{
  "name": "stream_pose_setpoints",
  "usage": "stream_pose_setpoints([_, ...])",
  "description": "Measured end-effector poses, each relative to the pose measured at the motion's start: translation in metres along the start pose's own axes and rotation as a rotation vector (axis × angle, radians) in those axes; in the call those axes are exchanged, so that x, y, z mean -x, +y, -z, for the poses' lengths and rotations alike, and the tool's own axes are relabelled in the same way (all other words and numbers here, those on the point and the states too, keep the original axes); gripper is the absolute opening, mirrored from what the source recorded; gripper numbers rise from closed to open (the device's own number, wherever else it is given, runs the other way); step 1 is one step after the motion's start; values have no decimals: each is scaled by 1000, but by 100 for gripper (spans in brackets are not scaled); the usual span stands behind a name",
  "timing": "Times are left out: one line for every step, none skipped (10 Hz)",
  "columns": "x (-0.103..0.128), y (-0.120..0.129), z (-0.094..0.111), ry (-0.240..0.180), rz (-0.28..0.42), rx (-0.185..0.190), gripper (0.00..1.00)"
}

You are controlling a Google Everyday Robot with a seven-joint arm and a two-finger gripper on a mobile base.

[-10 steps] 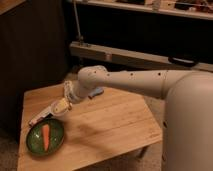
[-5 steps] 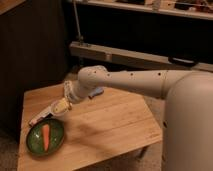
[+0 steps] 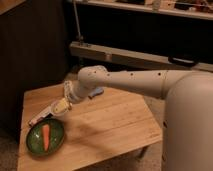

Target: Pick up the ceramic cup

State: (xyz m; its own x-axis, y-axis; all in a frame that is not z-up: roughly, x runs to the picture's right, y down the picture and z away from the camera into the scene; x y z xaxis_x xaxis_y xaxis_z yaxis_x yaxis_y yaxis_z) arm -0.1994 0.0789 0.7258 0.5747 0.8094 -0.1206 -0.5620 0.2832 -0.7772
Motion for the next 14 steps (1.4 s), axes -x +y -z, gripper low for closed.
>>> stream_pose_setpoints([0,0,0,0,0,0,80])
stream_pose_setpoints([0,0,0,0,0,0,80])
stream_pose_setpoints([0,0,0,0,0,0,80])
stream_pose_setpoints([0,0,0,0,0,0,80])
stream_pose_setpoints([0,0,0,0,0,0,80])
stream_pose_setpoints([0,0,0,0,0,-1,80])
stream_pose_setpoints([1,0,1,2,2,-9,80])
stream_pose_setpoints([3,0,1,1,2,-30,80])
stream_pose_setpoints([18,6,3,-13,0,-90,80])
stream_pose_setpoints([29,8,3,-25,-6,-135,80])
stream_pose_setpoints([40,12,4,-35,-11,-185,80])
stream_pose_setpoints([50,17,0,-41,-18,-237,80])
stream_pose_setpoints([51,13,1,-47,-28,-278,80])
stream_pose_setpoints([45,8,4,-47,-55,-399,80])
